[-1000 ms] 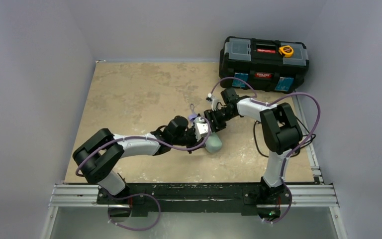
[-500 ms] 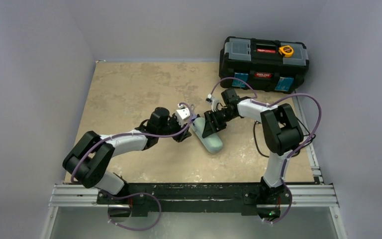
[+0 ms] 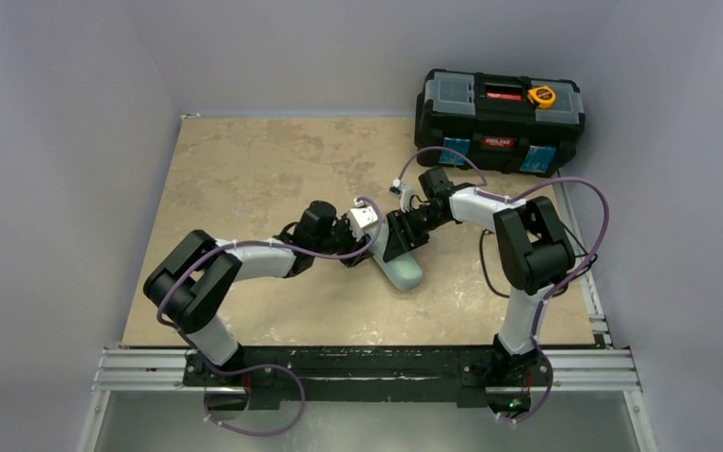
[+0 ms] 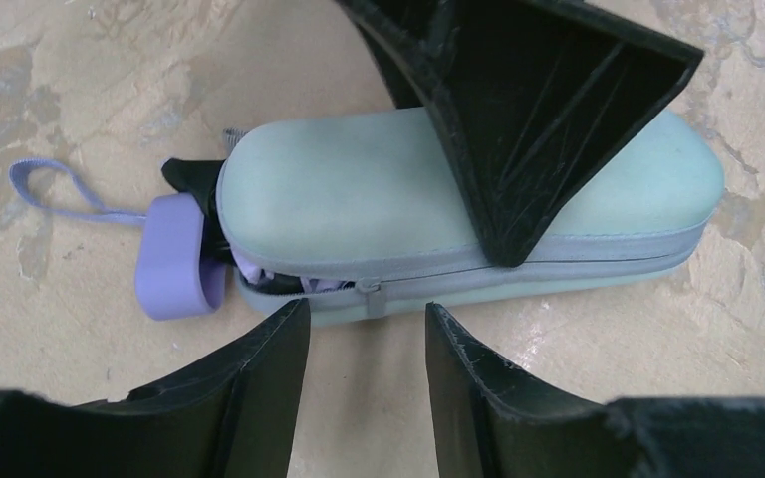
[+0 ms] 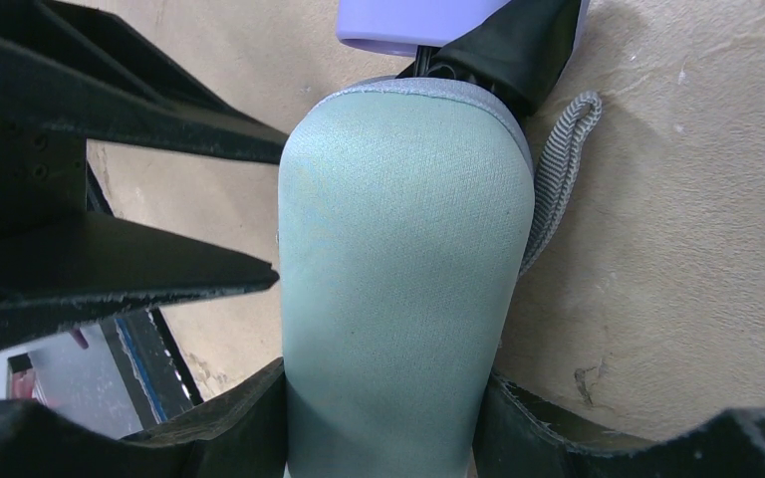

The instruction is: Open the umbrella

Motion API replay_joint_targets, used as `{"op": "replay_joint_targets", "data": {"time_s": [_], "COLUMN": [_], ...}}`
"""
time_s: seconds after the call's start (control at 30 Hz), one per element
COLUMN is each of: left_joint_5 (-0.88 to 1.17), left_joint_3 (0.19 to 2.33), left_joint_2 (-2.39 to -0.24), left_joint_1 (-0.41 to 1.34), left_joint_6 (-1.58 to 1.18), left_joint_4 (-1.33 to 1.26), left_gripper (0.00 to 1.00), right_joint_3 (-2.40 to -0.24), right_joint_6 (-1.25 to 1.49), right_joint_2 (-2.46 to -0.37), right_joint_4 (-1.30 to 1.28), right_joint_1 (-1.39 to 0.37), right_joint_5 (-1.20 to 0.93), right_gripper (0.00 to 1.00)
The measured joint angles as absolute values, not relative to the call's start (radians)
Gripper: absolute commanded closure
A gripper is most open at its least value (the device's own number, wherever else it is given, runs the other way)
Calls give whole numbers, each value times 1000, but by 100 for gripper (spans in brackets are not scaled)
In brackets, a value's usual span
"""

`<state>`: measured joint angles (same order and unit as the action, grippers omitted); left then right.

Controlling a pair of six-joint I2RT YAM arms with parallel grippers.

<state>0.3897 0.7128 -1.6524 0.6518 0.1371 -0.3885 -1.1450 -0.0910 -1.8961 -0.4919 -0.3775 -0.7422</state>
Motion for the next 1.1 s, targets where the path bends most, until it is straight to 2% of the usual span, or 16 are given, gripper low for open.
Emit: {"op": "replay_joint_targets", "data": {"time_s": [0.13,0.2,0.3,0.47,0.5,0.73,0.87,1.1], "left_joint_5": [390,390,390,386,389,388,404,327], "left_joint_3": [728,743,761,770,771,760,705,662], "left_joint_2": [-1666,-1683,-1703,-1728,-1730,-1713,-1650,-1613], "left_joint_1": [673,675,675,671,669,682,772,818], "left_joint_6": [142,142,138,113,106,98,99,53], "left_joint_4": [-402,-403,-403,-426,-429,-430,-428,-436], "left_gripper": [56,60,71,97,100,100,100,100], "right_joint_3": [-1145,-1145,-1142,-1139,-1139,-1139,-1135,-1128], "right_joint_6": [-92,-92,-93,-102,-102,-89,-47,70], "right_joint_2": [-1895,-1895,-1888,-1882,-1882,-1882,-1884,-1894], "right_joint_4": [-495,-499,-502,-507,-507,-505,-486,-484], "right_joint_1": [-377,-377,-373,-371,-371,-368,-369,-377], "right_joint_5": [-741,-739,-727,-717,-717,-717,-723,-747], "right_gripper": [78,78,79,80,80,85,87,92]}}
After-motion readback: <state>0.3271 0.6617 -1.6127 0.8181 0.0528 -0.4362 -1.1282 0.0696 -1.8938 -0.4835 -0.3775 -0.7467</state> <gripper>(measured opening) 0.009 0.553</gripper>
